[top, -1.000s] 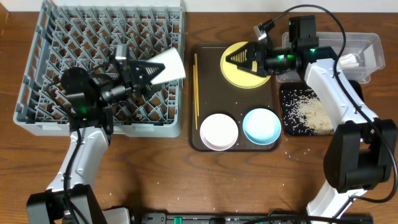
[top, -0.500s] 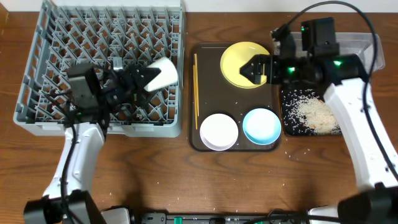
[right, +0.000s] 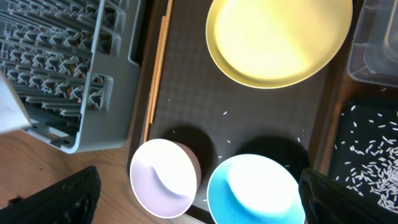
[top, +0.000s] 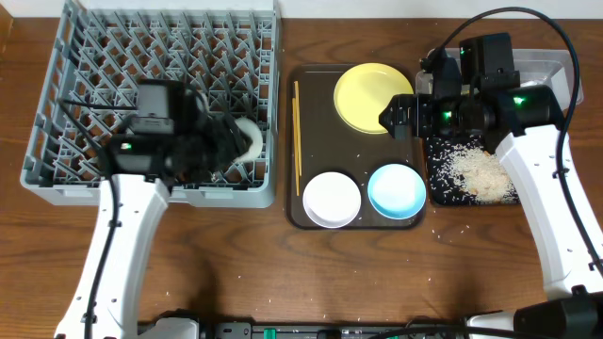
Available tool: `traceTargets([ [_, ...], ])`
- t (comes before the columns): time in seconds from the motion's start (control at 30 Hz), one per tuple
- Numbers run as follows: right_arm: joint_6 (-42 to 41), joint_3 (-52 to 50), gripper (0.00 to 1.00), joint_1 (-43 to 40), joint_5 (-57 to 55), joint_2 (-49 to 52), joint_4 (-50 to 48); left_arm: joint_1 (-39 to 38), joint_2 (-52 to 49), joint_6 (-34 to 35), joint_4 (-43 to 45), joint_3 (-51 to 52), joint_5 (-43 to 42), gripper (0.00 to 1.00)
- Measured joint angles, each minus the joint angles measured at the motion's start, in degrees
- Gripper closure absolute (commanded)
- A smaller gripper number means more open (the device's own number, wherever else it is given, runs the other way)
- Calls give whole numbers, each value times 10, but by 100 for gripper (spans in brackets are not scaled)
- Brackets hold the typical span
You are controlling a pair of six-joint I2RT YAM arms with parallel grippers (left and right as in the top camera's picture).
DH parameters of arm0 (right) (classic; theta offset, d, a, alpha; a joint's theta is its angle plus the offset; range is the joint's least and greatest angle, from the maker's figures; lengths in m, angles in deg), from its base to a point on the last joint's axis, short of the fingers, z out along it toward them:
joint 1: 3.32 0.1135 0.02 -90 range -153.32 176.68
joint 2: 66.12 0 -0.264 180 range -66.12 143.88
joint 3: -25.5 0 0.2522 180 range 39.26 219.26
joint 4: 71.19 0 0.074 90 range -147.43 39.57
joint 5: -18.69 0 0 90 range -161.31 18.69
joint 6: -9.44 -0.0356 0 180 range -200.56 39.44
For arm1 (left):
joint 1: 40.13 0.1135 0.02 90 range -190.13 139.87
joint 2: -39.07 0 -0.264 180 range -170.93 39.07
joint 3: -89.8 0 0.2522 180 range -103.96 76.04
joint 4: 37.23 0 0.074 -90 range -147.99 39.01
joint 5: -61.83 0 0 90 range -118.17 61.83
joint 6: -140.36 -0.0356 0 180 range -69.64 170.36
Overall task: Sort waste into correct bins and load items into the dishwasher
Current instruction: 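Lower the white cup into the dish rack with the left gripper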
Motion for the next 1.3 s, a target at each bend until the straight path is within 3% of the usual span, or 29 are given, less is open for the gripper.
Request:
traceTargets([
  [0.27, 4, 0, 2, 2, -6, 0, 1, -64, -38, -50, -21, 0, 151, 81],
  [0.6, 11, 0, 3, 26, -12, 0, 2, -73, -128, -65, -14, 0, 184, 81],
  [0.73, 11, 0, 3, 26, -15, 0, 2, -85, -148, -66, -13, 0, 187, 65],
  [0.97, 13, 0, 3, 26, -20, 0, 2, -96, -170, -66, -28, 0, 177, 56],
  [1.03, 13, 0, 3, 26, -21, 0, 2, -95, -175, -66, -28, 0, 178, 58],
  [1.1, 13, 0, 3, 26, -22, 0, 2, -95, -181, -66, -28, 0, 180, 67],
  [1.17, 13, 0, 3, 26, -23, 0, 2, -94, -182, -66, -33, -1, 181, 71],
  [1.3, 13, 0, 3, 26, -23, 0, 1, -94, -182, -66, -73, -26, 181, 73],
])
